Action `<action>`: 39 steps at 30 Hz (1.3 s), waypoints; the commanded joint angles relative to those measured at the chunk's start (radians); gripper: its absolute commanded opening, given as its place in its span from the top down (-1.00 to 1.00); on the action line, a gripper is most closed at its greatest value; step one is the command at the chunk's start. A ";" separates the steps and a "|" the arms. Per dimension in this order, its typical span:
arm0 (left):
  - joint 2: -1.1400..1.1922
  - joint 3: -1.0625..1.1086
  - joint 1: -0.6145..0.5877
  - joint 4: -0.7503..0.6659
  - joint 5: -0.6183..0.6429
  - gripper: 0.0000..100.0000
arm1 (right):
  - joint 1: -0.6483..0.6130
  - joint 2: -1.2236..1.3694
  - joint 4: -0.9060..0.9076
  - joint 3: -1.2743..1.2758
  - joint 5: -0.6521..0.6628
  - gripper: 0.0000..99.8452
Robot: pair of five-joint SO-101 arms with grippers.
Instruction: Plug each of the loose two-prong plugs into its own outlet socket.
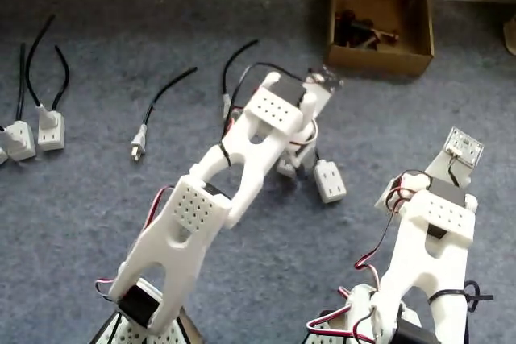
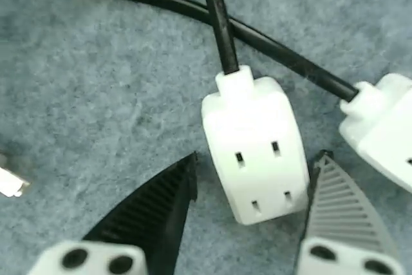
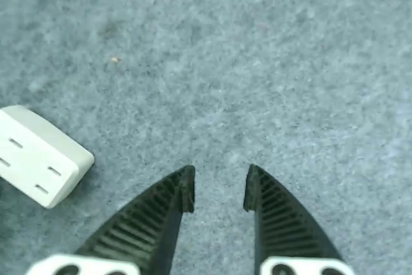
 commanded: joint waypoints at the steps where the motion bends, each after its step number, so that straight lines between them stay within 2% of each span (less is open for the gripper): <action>1: -0.016 -0.058 -0.013 0.000 0.003 0.47 | 0.005 -0.025 -0.010 -0.004 0.014 0.73; 4: -0.010 -0.084 -0.015 0.008 0.003 0.48 | 0.004 -0.025 -0.010 -0.004 0.014 0.73; 7: 0.002 -0.088 -0.013 0.000 0.002 0.59 | 0.004 -0.025 -0.010 -0.004 0.014 0.73; 13: 0.007 -0.088 0.001 0.000 -0.071 0.72 | 0.004 -0.025 -0.010 -0.004 0.014 0.73; 20: 0.007 -0.088 0.018 0.008 -0.074 0.99 | -0.013 -0.025 -0.010 -0.004 0.014 0.73; 27: -0.005 -0.091 -0.002 0.017 -0.077 0.99 | -0.039 -0.025 -0.010 -0.002 0.014 0.73; 31: -0.054 -0.143 -0.019 0.104 -0.164 0.99 | -0.039 -0.025 -0.010 -0.002 0.014 0.73; 39: -0.153 -0.062 -0.108 0.107 -0.175 0.99 | -0.039 -0.025 -0.010 -0.002 0.014 0.73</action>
